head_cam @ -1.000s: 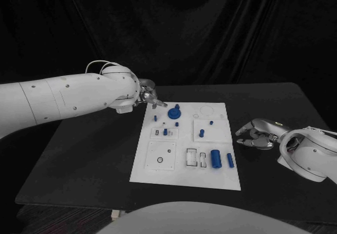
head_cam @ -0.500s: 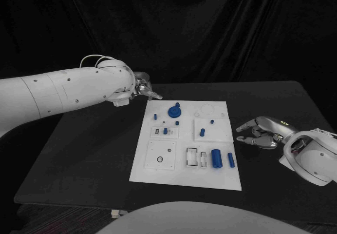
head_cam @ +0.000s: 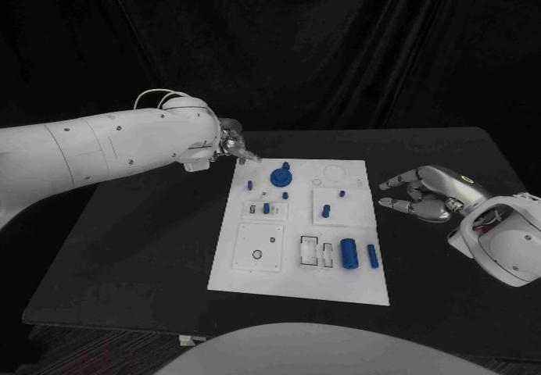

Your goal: Assemble the parts on the task board

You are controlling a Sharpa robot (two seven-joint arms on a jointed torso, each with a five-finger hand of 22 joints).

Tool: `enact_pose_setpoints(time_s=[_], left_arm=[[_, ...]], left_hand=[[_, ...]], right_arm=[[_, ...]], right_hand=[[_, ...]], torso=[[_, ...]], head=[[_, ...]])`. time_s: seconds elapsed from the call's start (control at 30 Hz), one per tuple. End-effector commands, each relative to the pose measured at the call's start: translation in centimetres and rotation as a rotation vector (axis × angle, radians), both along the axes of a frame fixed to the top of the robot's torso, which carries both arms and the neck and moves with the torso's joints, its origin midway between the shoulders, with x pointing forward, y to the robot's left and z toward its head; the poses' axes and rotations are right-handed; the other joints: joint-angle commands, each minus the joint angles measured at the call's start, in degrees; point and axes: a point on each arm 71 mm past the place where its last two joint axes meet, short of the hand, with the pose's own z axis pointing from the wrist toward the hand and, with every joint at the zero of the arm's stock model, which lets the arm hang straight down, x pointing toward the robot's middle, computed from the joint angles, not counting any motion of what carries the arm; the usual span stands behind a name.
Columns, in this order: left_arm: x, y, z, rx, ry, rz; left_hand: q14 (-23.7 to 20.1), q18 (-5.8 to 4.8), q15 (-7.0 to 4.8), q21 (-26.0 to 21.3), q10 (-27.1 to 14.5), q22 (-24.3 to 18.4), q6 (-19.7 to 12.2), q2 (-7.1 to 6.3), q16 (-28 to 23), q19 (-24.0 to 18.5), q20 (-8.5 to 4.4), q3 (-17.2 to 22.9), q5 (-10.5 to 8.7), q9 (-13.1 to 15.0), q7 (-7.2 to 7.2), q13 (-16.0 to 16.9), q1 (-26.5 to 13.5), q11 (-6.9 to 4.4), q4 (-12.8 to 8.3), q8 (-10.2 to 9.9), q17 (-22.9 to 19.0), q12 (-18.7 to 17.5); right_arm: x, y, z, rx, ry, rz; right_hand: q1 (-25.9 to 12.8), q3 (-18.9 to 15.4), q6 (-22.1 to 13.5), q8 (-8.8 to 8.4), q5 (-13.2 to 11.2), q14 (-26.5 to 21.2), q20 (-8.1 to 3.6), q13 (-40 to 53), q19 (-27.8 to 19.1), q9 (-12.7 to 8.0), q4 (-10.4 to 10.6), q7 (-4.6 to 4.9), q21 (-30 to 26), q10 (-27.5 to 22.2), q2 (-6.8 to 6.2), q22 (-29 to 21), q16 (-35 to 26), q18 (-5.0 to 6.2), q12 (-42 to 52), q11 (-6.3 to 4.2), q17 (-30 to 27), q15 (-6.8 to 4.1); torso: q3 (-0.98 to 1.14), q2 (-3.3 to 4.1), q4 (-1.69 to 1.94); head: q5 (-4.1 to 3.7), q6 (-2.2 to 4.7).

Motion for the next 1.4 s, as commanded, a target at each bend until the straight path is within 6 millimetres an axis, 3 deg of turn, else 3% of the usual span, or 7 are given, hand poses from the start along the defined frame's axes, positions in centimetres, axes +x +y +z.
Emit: enact_pose_setpoints(time_s=[0.03,0.47,1.03,1.33,1.4], left_arm=[[-0.1,-0.2,-0.6,0.02,0.039,0.0],[-0.7,-0.5,-2.5,0.057,0.108,0.003],[-1.1,-0.8,-4.3,0.06,0.143,0.0],[-1.0,-1.0,-4.9,0.053,0.143,-0.001],[-1.0,-1.0,-4.9,0.051,0.142,-0.002]], left_hand=[[5.9,-0.28,0.17,-0.1,2.6,9.6,-0.4,0.27,-0.1,-0.1,0.15,-0.4,-0.07,-0.1,0.07,11.6,0.4,0.44,0.1,-0.4,14.8,-0.2],[5.7,-0.2,0.41,-0.5,2.4,9.5,0.0,1.09,-0.2,-0.4,0.4,-1.0,0.03,-1.1,0.24,11.4,0.1,0.65,1.0,-1.5,14.6,-0.4],[5.6,-0.12,0.62,-0.7,2.2,9.4,1.4,2.11,-0.3,-0.6,0.69,-1.6,1.01,-4.5,0.48,11.4,1.7,0.87,1.0,-5.2,14.5,-0.5],[5.5,-0.1,0.75,-0.7,2.2,9.4,2.4,2.52,-0.4,-0.6,0.82,-1.7,4.22,-7.1,0.63,11.4,3.0,1.0,0.3,-7.8,14.4,-0.5],[5.5,-0.1,0.74,-0.7,2.2,9.4,2.8,2.61,-0.4,-0.6,0.84,-1.6,6.27,-7.8,0.62,11.4,3.5,1.01,-0.1,-8.5,14.4,-0.5]], right_arm=[[0.2,0.1,0.2,0.01,-0.026,0.005],[0.3,0.1,-0.1,-0.005,-0.003,0.011],[0.4,0.1,-0.5,-0.017,0.017,0.016],[0.4,0.1,-0.5,-0.021,0.023,0.015],[0.4,0.0,-0.5,-0.022,0.024,0.014]], right_hand=[[-0.4,-0.2,0.2,-0.04,-0.3,3.6,-0.09,11.2,0.4,-0.1,0.2,-0.06,0.2,3.6,-0.02,9.1,0.0,-0.46,0.2,-0.23,1.1,-0.26],[0.7,0.1,0.4,0.02,1.4,3.6,-0.15,11.1,0.4,0.0,-0.2,0.0,0.0,3.5,0.48,9.1,-0.1,-0.44,0.1,-0.23,0.9,-0.28],[1.0,0.3,0.5,0.0,2.4,3.6,-0.14,11.1,0.3,0.0,-0.3,0.03,-0.2,3.4,0.6,9.0,-0.2,-0.42,0.1,-0.22,0.8,-0.28],[1.1,0.3,0.5,0.0,2.7,3.6,-0.14,11.0,0.3,0.0,-0.3,0.04,-0.4,3.4,0.65,9.0,-0.3,-0.4,0.0,-0.21,0.8,-0.27],[1.2,0.4,0.5,0.0,2.8,3.6,-0.14,11.0,0.3,0.0,-0.4,0.04,-0.4,3.4,0.67,9.0,-0.3,-0.4,0.0,-0.21,0.7,-0.27]], torso=[[0.0,0.03,0.02],[0.0,0.04,-0.03],[0.01,0.01,-0.03],[0.0,0.02,-0.04],[-0.01,0.01,-0.06]], head=[[0.06,0.01],[0.25,0.01],[0.23,0.01],[0.19,0.01],[0.22,0.01]])
